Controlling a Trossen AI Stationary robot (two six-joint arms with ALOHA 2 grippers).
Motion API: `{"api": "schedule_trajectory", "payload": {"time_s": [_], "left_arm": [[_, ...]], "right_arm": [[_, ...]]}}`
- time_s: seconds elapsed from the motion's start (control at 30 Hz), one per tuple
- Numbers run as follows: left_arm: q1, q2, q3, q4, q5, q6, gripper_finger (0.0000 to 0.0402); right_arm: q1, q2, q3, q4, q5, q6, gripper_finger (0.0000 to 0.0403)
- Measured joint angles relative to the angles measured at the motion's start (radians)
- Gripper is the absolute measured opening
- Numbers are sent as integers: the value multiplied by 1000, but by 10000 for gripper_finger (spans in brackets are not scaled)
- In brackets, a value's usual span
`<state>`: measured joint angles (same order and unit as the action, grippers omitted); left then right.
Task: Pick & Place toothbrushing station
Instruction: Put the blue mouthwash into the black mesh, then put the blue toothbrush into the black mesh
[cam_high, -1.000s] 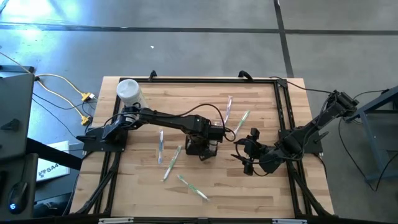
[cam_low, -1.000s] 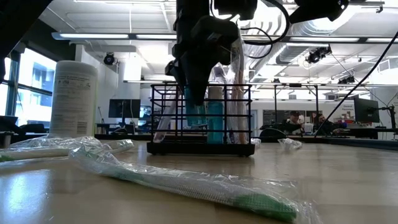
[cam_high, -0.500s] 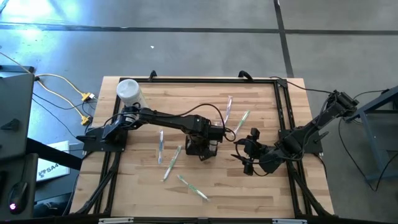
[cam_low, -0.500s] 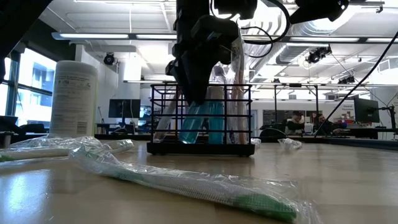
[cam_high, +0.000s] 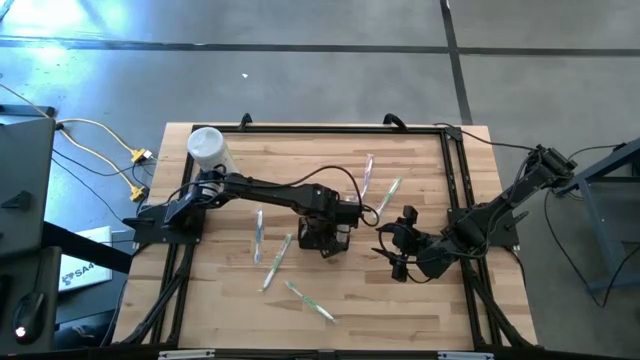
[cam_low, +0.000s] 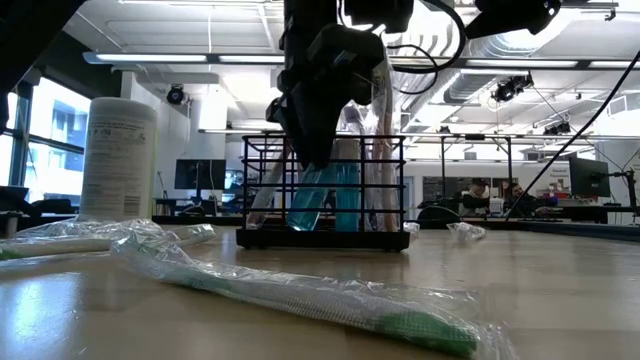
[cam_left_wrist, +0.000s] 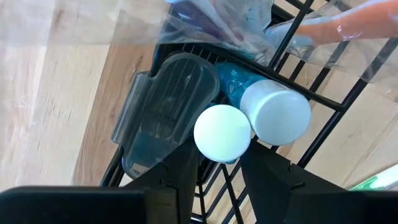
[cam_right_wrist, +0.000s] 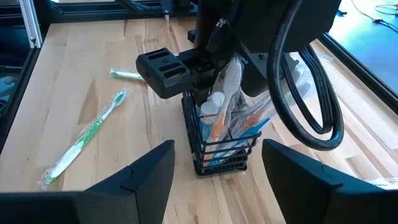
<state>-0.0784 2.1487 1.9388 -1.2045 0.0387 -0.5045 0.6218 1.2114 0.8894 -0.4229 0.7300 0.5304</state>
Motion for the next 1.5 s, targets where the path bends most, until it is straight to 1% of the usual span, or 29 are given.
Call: {"api": "schedule_trajectory", "payload": {"time_s": [0.17,0.47,0.9,1.0,1.13,1.37,1.5], "left_arm": [[0,5,24,-26,2,0,118],[0,-16,29,-57,5,0,118],[-1,-20,30,-56,5,1,118],[-1,-37,32,-60,5,0,118],[-1,-37,78,-115,5,0,118],[-1,-38,177,-149,4,0,118],[-1,-38,207,-168,3,0,118]], "right_arm": [[0,0,0,0,0,0,235],[0,0,0,0,0,0,235],[0,0,0,-1,0,0,235],[0,0,0,-1,0,0,235],[0,0,0,-1,0,0,235],[0,0,0,0,0,0,235],[0,0,0,-1,0,0,235]]}}
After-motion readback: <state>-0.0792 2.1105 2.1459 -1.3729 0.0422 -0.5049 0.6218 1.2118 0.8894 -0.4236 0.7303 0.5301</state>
